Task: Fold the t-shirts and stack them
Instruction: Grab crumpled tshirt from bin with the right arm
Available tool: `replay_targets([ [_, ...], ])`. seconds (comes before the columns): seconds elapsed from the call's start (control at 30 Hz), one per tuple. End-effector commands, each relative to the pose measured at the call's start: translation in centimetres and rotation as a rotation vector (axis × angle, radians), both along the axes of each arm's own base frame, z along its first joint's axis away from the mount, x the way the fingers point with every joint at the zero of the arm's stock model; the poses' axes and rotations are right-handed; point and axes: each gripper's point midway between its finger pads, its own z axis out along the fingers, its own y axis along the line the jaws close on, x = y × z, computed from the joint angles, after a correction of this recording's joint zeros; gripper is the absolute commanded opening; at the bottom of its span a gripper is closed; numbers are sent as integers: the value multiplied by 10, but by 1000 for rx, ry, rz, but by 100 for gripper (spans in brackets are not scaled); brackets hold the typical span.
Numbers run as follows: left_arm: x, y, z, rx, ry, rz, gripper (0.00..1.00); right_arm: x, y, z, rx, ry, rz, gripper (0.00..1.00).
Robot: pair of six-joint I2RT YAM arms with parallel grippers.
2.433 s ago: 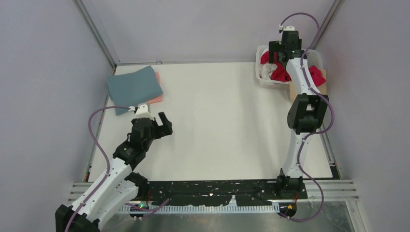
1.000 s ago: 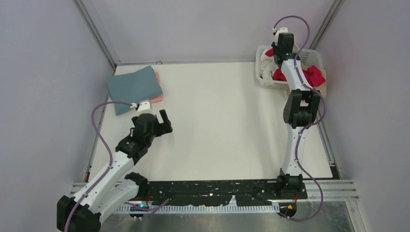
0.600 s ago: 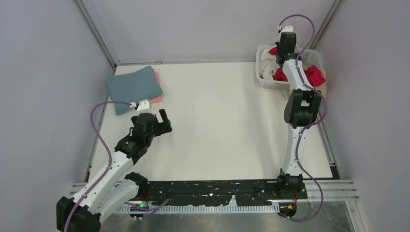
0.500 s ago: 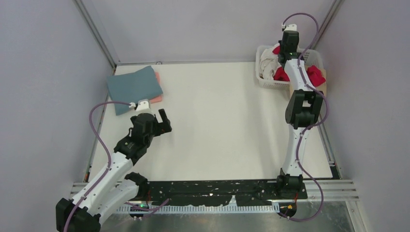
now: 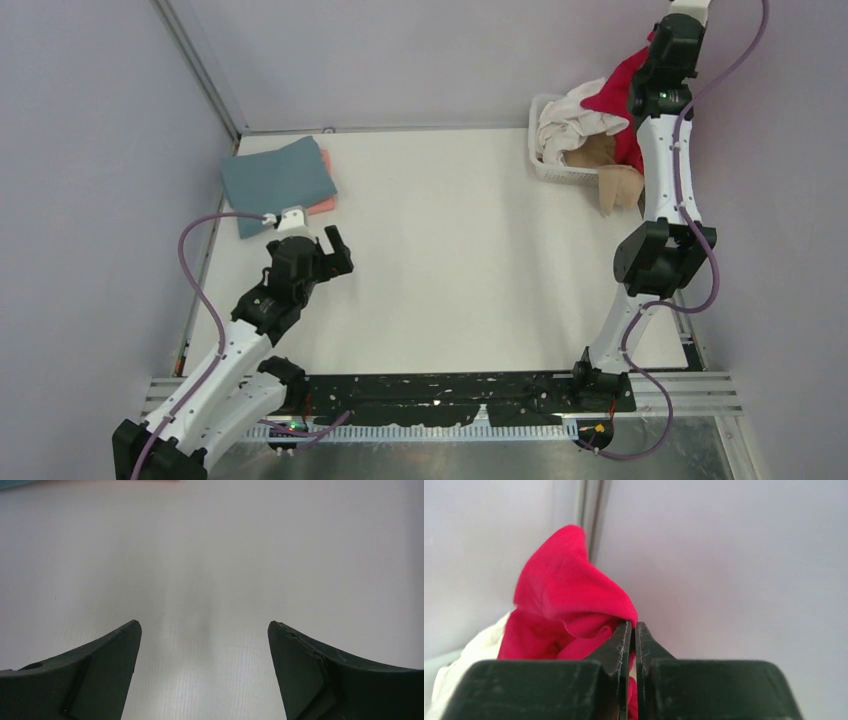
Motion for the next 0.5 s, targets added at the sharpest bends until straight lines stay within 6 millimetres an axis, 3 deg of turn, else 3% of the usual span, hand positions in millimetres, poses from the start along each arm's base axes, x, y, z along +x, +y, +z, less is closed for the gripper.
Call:
replay_targets([
  [0.0,3,4,19,-13,-44,33,99,-61,-14,115,-110,-251,-121,5],
  [0.2,2,7,22,-8,-48,43,99,-105,-14,180,-150,-423,-131,6],
  [0.47,3,8,26,-10,-51,57,99,-179,-3,272,-244,-702,-156,5],
])
